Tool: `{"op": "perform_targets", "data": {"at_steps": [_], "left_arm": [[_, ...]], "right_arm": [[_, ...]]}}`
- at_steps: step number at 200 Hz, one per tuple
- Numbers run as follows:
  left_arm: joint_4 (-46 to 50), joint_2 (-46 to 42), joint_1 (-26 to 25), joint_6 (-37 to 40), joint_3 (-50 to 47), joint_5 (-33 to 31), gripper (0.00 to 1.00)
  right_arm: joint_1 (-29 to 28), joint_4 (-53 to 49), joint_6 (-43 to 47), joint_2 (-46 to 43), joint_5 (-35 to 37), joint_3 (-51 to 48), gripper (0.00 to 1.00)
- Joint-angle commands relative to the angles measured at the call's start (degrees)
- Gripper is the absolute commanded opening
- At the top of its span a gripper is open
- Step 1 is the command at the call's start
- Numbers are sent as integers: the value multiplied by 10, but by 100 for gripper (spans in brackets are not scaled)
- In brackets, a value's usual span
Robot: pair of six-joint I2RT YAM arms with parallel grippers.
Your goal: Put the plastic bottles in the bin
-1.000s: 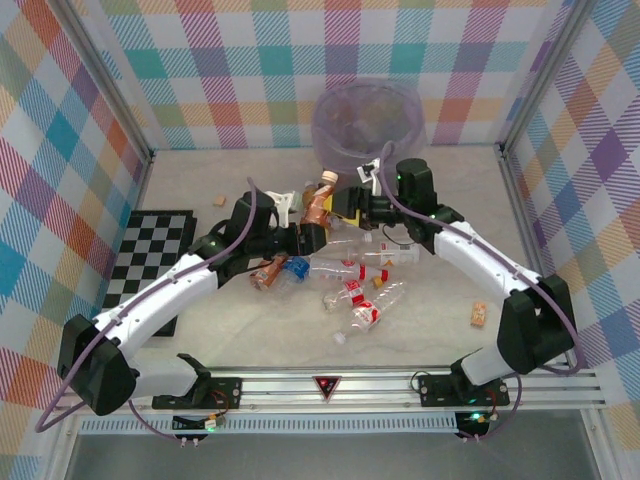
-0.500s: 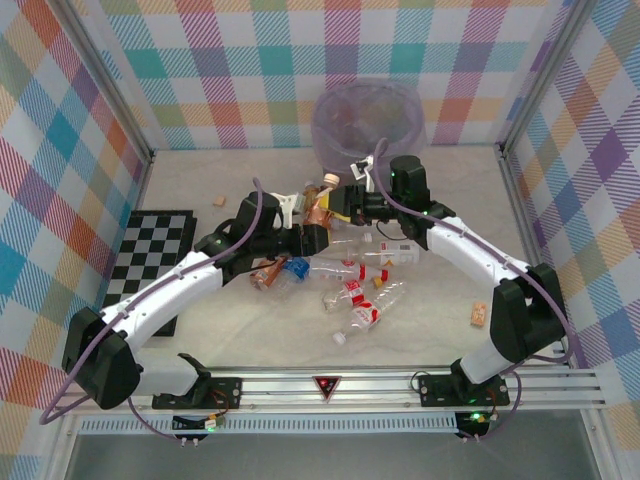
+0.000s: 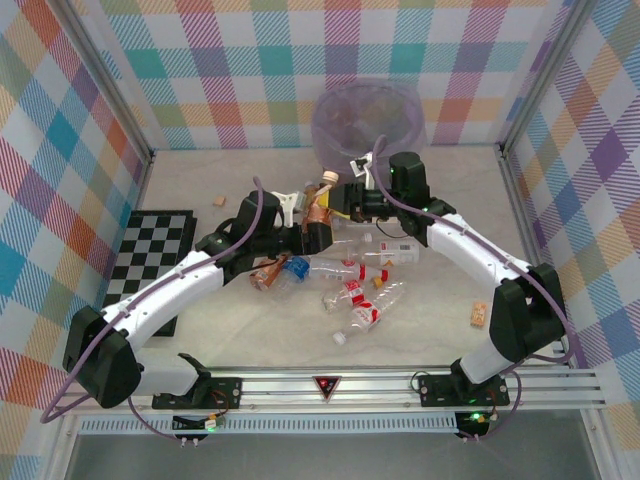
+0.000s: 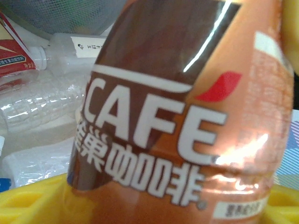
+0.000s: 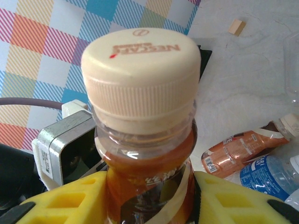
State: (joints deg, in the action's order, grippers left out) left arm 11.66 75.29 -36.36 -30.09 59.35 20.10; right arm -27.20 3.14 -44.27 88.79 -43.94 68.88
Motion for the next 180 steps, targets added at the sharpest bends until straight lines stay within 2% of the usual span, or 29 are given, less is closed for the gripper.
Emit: {"op": "perform_targets", "data": {"at_steps": [1,25,84,110,154,180], "left_arm": [[-7,2,-6,6,19,6,85],[3,-11,-6,9,18,-10,100],[28,-67,-5,4,-1,-61,100],[95,-72,-6,8,12,-102,100],[106,-78,-6,13,-15,-122,100],[138,-65,-5,22,-14,-132,100]], "right_arm": [[-2,-23,38,-10,12,29,44],[7,-63,64,-15,31,51,43],[30,-208,171,-31,110,144,43],[40,-276,225,-26,157,212,43],[57,-372,270,30,249,361,43],[61,-390,281,78,287,448,42]]}}
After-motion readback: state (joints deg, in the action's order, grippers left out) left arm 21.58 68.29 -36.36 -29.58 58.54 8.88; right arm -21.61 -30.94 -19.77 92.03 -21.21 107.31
